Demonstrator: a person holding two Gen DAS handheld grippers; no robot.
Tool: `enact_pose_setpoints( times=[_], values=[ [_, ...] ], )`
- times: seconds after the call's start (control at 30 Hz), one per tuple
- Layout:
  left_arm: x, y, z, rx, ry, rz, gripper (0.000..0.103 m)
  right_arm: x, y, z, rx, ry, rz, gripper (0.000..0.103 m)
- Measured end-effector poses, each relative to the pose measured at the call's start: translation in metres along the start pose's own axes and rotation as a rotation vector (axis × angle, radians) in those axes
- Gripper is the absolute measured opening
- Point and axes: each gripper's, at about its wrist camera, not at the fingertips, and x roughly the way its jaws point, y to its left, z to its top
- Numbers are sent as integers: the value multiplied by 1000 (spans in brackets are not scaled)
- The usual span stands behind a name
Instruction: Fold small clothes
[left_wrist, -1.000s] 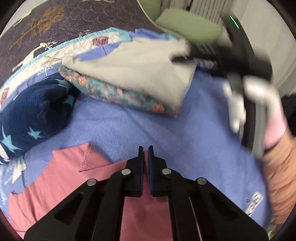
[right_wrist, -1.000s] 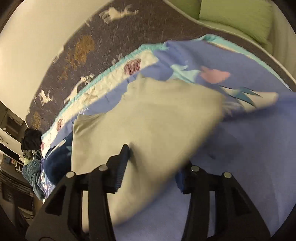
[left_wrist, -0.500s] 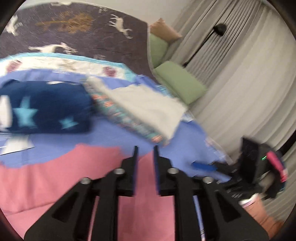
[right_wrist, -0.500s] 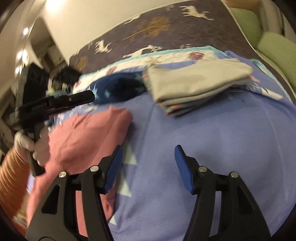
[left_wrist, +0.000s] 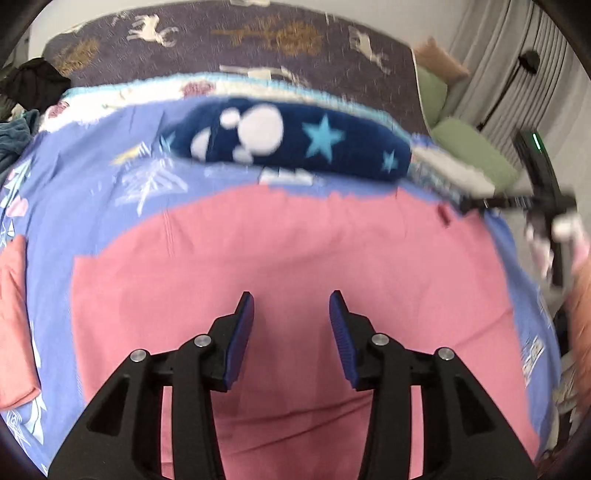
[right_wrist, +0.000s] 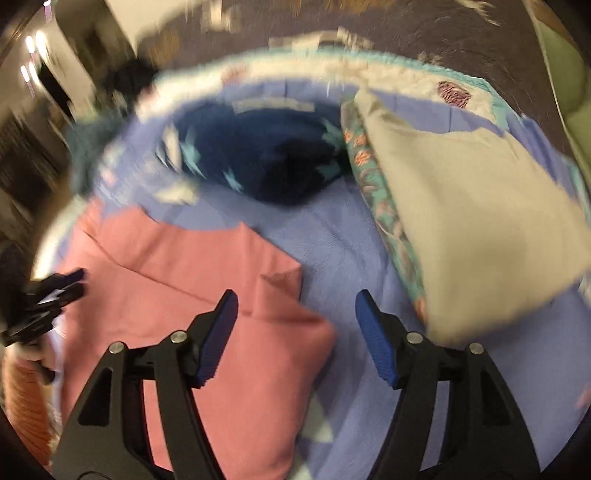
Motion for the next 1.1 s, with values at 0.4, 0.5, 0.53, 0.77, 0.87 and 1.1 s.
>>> enact_pose_setpoints(
  times=[0.4, 0.5, 0.53, 0.77, 0.87, 1.1],
  values=[
    [15, -20, -20, 108, -78, 113, 46, 35, 27, 2, -290, 150, -764, 0],
    [13, -24, -23, 128, -86, 138, 46, 19, 3, 0, -147, 139, -630, 0],
    [13, -24, -23, 127, -87, 137, 46, 15, 1, -2, -129, 130, -605, 0],
    [11, -19, -23, 103, -94, 111, 47, -24, 18, -44, -67, 3, -399, 10],
    [11, -21, -24, 112, -93, 122, 47, -49, 40, -91, -30, -103, -155, 10],
    [-42, 6, -32, 12, -183, 99, 46, -30, 34, -180, -7, -139, -224, 20]
  ],
)
